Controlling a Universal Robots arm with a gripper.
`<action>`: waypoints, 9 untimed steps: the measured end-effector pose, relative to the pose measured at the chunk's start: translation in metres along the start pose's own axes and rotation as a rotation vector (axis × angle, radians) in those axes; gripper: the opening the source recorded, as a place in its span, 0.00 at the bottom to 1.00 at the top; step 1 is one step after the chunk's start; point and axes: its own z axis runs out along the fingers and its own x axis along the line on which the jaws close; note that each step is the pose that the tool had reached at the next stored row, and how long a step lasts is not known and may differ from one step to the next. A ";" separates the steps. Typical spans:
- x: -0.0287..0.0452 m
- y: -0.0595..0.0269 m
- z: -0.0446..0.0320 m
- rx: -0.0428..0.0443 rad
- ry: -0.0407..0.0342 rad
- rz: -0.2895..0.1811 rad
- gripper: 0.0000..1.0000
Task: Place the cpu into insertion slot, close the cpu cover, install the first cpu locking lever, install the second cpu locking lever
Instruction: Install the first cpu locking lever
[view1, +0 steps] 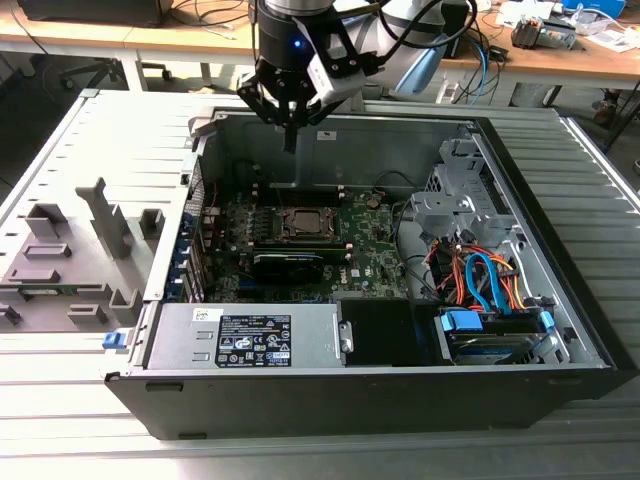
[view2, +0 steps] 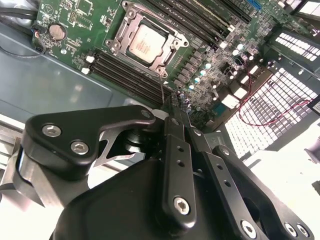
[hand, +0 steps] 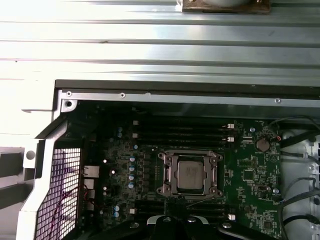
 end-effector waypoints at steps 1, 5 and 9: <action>0.0001 0.0000 0.0001 0.0000 0.0000 0.000 0.11; 0.0008 0.0000 0.0003 0.0000 0.0000 0.000 0.11; 0.0042 -0.0002 0.0041 0.0000 0.0000 0.000 0.11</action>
